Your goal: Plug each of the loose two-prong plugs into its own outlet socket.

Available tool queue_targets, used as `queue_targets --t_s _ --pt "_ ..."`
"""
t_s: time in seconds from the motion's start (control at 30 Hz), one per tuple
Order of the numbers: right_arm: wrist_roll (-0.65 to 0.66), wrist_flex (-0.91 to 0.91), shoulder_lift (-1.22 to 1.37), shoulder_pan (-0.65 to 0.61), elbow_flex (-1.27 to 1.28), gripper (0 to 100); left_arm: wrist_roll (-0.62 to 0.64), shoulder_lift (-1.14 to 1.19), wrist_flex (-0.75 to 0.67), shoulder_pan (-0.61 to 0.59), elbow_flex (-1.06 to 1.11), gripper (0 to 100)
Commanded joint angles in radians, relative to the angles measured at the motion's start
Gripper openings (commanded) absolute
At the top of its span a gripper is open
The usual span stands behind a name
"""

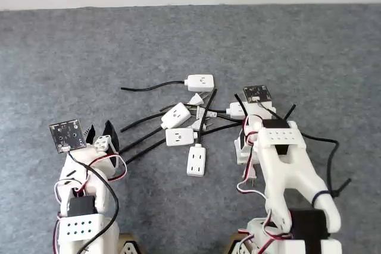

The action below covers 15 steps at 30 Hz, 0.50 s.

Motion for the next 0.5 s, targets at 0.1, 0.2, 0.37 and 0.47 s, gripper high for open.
queue_targets --t_s 0.1,0.2,0.37,0.47 --pt "-0.014 -0.025 0.013 0.01 -0.055 9.8 -0.009 -0.012 0.021 0.003 -0.012 14" --pt "-0.014 -0.03 0.016 0.01 -0.055 9.8 -0.009 -0.012 0.023 0.003 -0.012 14" --pt "-0.014 -0.044 0.018 0.012 -0.054 9.8 -0.009 -0.014 0.023 0.003 -0.012 14" --pt "-0.012 -0.047 0.019 0.012 -0.052 9.8 -0.009 -0.014 0.023 0.002 -0.012 14"
